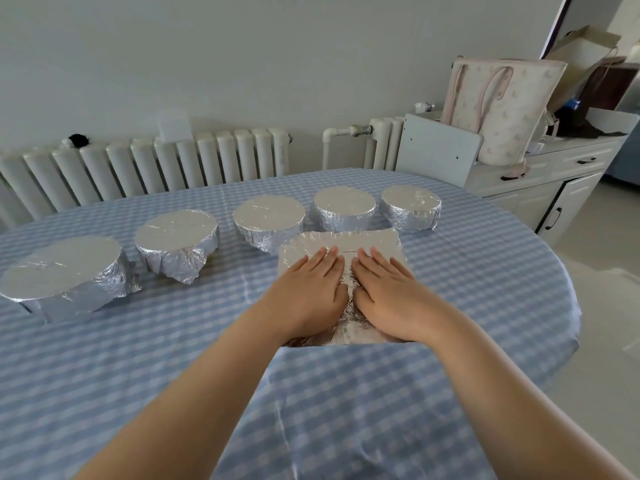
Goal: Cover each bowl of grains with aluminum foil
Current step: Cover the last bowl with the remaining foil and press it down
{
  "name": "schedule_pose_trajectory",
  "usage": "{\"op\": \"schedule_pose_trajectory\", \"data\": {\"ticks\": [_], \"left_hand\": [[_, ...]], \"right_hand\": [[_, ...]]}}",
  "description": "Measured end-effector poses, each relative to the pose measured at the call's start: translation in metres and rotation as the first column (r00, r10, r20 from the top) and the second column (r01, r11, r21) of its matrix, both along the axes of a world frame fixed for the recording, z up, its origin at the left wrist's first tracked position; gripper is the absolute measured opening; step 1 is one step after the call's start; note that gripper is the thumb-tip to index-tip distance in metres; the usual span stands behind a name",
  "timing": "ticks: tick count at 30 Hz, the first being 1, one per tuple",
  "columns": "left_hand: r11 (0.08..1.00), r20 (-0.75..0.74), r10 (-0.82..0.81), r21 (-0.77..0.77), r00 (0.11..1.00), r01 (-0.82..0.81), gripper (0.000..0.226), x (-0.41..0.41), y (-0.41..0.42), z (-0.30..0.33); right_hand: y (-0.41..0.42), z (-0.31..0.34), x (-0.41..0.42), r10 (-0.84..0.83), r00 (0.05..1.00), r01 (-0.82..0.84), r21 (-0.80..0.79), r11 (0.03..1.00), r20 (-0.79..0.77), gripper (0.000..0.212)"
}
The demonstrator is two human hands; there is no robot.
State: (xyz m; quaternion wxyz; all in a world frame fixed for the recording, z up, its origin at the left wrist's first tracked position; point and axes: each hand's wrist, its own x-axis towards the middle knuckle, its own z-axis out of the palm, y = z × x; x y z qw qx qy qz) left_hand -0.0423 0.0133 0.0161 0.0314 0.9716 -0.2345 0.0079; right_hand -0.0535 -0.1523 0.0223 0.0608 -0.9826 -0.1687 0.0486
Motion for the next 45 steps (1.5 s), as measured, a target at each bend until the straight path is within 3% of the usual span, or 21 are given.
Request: {"op": "schedule_pose_trajectory", "data": {"ticks": [12, 16, 21, 26, 45], "left_hand": [[0.999, 0.048, -0.050, -0.005, 0.998, 0.050, 0.062, -0.006, 0.004, -0.004], [0.997, 0.058, -0.059, -0.042, 0.997, 0.062, 0.076, -0.003, 0.006, -0.007], [0.997, 0.036, -0.068, -0.037, 0.997, 0.070, 0.085, -0.003, 0.006, -0.006], [0.996, -0.009, -0.086, -0.009, 0.996, 0.086, 0.068, -0.002, 0.006, 0.000], [0.990, -0.052, -0.133, -0.048, 0.990, 0.130, 0.090, 0.003, 0.009, -0.002]], "right_hand": [[0.002, 0.005, -0.005, 0.024, 1.000, -0.024, -0.002, 1.000, 0.005, 0.059], [0.007, 0.006, 0.005, 0.075, 0.996, -0.074, -0.020, 0.997, 0.040, 0.058], [0.005, 0.001, 0.008, 0.049, 0.999, -0.049, -0.026, 0.998, 0.003, 0.060], [0.006, -0.001, 0.007, 0.014, 1.000, -0.014, 0.004, 1.000, 0.022, 0.060], [0.003, -0.003, 0.002, -0.062, 0.998, 0.060, 0.119, 0.991, 0.013, 0.060]]}}
